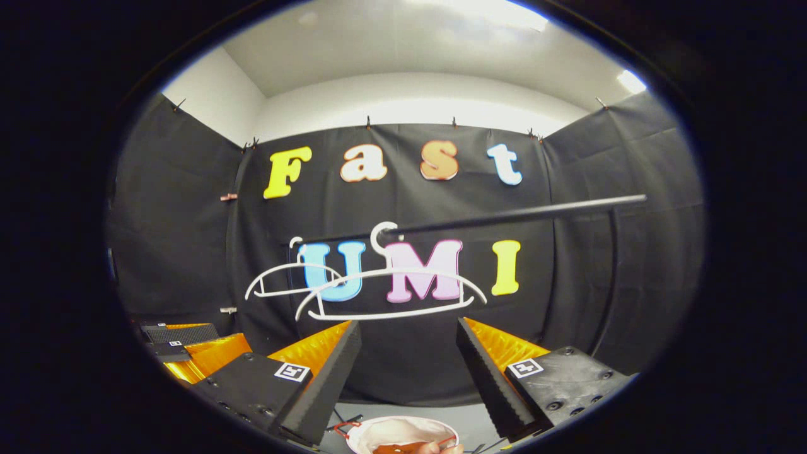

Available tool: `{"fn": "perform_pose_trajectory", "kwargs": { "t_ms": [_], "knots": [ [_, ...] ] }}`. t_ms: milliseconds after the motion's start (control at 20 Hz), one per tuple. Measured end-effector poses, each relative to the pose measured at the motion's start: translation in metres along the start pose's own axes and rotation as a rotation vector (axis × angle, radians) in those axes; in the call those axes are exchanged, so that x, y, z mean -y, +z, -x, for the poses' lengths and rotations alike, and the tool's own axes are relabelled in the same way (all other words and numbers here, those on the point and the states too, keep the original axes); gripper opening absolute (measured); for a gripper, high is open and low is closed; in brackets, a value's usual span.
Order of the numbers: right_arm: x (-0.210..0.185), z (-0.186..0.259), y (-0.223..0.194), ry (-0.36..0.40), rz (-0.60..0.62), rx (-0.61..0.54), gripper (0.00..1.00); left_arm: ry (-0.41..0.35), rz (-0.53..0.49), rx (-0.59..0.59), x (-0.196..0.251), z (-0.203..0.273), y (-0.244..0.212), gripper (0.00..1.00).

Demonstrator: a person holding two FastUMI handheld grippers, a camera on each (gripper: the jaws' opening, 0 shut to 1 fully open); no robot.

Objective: Grasp the clothes on the hanger with both hands and then place them into the laundry hamper below.

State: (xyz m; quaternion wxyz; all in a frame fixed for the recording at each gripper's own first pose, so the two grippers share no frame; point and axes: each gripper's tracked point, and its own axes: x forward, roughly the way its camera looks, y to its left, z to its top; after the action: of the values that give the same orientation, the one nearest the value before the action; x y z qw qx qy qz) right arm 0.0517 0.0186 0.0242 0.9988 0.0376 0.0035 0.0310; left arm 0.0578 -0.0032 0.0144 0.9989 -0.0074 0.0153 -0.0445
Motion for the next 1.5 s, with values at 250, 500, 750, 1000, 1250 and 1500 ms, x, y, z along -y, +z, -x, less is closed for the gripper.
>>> {"fn": "perform_pose_trajectory", "kwargs": {
  "t_ms": [250, 500, 750, 1000, 1250, 1500],
  "knots": [
    [0.010, 0.007, 0.028, -0.015, 0.041, 0.098, 1.00, 0.077, -0.018, 0.062, -0.004, 0.015, 0.024, 0.95],
    [0.011, 0.014, 0.020, -0.013, 0.049, 0.076, 0.98, 0.091, -0.045, 0.043, 0.005, 0.031, 0.017, 0.95],
    [0.013, 0.022, 0.007, -0.012, 0.060, 0.048, 0.98, 0.089, -0.045, 0.053, 0.018, 0.042, 0.018, 0.95],
    [0.014, 0.028, 0.011, -0.011, 0.043, 0.056, 0.98, 0.080, -0.069, 0.072, 0.029, 0.048, 0.023, 0.95],
    [0.012, 0.032, 0.012, 0.000, 0.077, 0.057, 0.98, 0.079, -0.056, 0.071, 0.029, 0.050, 0.026, 0.95],
    [0.011, 0.033, 0.011, -0.006, 0.078, 0.054, 0.99, 0.081, -0.069, 0.074, 0.025, 0.044, 0.027, 0.95]
  ]
}}
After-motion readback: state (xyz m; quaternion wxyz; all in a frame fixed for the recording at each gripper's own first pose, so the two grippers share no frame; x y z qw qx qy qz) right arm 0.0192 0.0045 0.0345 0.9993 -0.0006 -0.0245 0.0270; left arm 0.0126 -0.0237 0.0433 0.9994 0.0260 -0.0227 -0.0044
